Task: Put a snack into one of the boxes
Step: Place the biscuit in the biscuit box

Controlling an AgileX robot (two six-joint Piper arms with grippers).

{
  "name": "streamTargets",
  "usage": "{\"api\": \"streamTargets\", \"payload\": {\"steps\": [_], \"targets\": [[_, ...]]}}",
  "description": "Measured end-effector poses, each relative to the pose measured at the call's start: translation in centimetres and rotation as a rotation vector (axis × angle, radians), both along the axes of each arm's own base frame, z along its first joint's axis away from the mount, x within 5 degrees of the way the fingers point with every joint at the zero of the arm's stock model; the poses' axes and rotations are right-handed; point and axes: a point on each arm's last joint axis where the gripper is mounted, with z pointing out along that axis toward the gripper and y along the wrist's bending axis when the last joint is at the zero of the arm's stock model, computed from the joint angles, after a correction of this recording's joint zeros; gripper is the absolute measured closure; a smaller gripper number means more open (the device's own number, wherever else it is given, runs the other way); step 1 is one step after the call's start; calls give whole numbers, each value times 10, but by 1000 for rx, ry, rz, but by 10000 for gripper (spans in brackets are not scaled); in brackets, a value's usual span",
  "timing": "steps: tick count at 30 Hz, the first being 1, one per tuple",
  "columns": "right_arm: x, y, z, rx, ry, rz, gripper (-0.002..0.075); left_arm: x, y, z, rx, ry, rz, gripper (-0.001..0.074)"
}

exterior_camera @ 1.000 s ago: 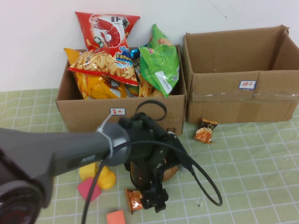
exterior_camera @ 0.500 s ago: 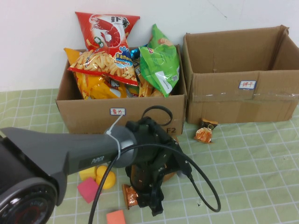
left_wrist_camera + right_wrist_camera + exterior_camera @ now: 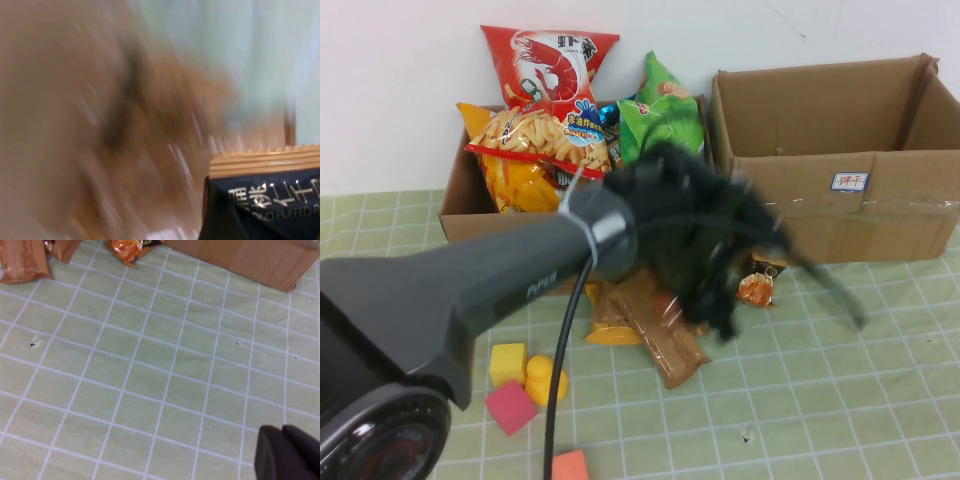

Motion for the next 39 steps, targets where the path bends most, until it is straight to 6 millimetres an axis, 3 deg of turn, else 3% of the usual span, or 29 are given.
{"api": "streamTargets", "payload": {"steps": [7, 12, 16, 20, 25, 28, 31, 33, 36, 39], "targets": [[0, 1, 1, 7, -10, 6, 728, 26, -42, 104, -462, -406, -48, 374], [1, 1, 1, 10, -14, 9, 728, 38, -57, 140, -758, -723, -104, 374], [1, 1, 0, 7, -13, 9, 728, 48, -70, 134, -927, -909, -145, 374], [0, 0, -9, -19, -1, 14, 728, 61, -84, 100, -994, -1091, -211, 374], [0, 1, -22, -39, -9, 43, 728, 77, -90, 50, -908, -1068, -162, 370], [0, 2, -22, -32, -25, 55, 728, 89, -82, 37, -883, -1030, -80, 279], [1, 2, -22, -29, -30, 58, 728, 103, -66, 35, -904, -971, 55, 163], [1, 3, -21, -27, -35, 61, 728, 110, -56, 36, -941, -937, 143, 132], [1, 3, -21, -26, -39, 64, 728, 111, -51, 44, -960, -858, 185, 140], [1, 3, -21, -23, -43, 67, 728, 99, -52, 63, -949, -722, 140, 216]]}}
